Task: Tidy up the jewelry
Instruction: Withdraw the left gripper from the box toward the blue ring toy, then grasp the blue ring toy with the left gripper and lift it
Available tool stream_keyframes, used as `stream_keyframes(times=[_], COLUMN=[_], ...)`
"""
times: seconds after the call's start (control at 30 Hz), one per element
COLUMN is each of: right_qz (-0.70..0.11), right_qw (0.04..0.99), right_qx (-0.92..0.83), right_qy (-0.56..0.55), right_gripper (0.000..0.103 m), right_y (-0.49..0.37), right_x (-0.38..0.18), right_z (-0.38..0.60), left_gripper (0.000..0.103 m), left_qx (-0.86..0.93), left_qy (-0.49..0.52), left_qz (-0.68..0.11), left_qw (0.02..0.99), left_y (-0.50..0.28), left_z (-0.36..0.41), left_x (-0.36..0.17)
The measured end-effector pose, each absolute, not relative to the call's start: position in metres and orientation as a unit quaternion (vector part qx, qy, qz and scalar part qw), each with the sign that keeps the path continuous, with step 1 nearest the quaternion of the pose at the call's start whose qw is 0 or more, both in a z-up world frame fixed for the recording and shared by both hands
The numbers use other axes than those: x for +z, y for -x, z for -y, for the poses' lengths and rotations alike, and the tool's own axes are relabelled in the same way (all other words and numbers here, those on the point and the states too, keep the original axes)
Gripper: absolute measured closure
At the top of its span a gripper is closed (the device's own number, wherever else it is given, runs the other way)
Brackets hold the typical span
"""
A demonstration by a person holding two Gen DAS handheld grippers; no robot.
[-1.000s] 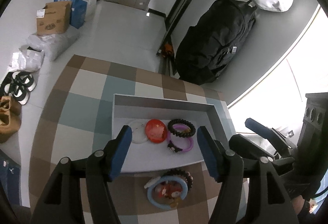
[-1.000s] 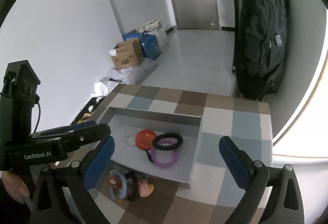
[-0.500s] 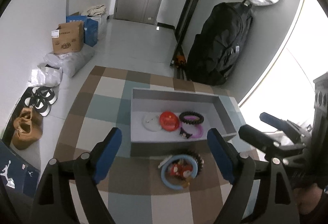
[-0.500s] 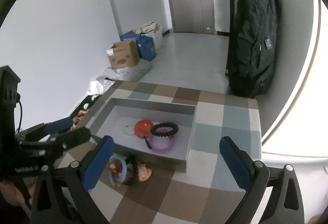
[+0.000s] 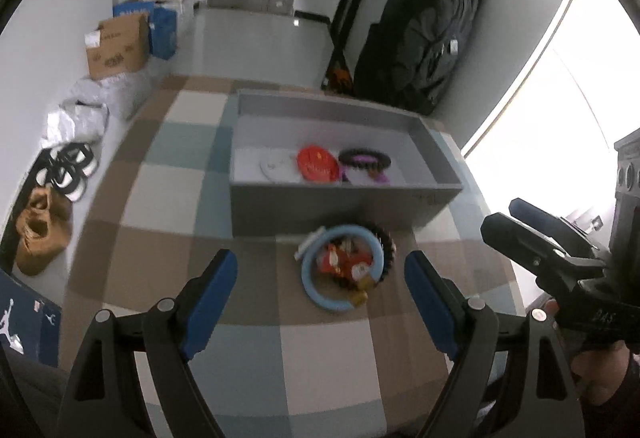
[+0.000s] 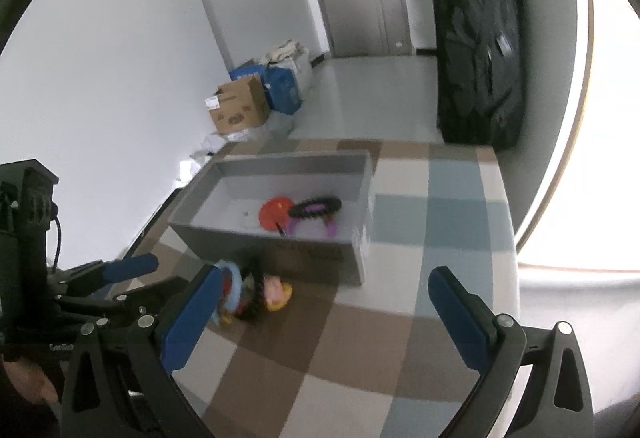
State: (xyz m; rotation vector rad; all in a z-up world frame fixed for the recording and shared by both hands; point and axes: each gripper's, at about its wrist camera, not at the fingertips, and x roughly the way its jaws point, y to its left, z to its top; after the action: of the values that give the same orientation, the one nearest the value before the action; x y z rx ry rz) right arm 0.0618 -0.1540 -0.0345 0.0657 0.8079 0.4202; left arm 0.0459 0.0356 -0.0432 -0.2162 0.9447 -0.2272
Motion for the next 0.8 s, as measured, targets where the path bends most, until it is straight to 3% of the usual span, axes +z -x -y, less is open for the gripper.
stream_keyframes(times=[0.8], right_qz=[-0.394], right_qw=[0.892], right_qx=[0.22], right_qy=[-0.043], right_gripper=[0.0], right_y=[-0.062], right_x=[-0.045], right_z=[0.152], left_gripper=[0.021], left_qx=[-0.132], left_qy=[0.139], left_qz=[-0.497], left_qw=[0.846], left_y=[-0.061], left_z=[-0.027], left_x=[-0.072])
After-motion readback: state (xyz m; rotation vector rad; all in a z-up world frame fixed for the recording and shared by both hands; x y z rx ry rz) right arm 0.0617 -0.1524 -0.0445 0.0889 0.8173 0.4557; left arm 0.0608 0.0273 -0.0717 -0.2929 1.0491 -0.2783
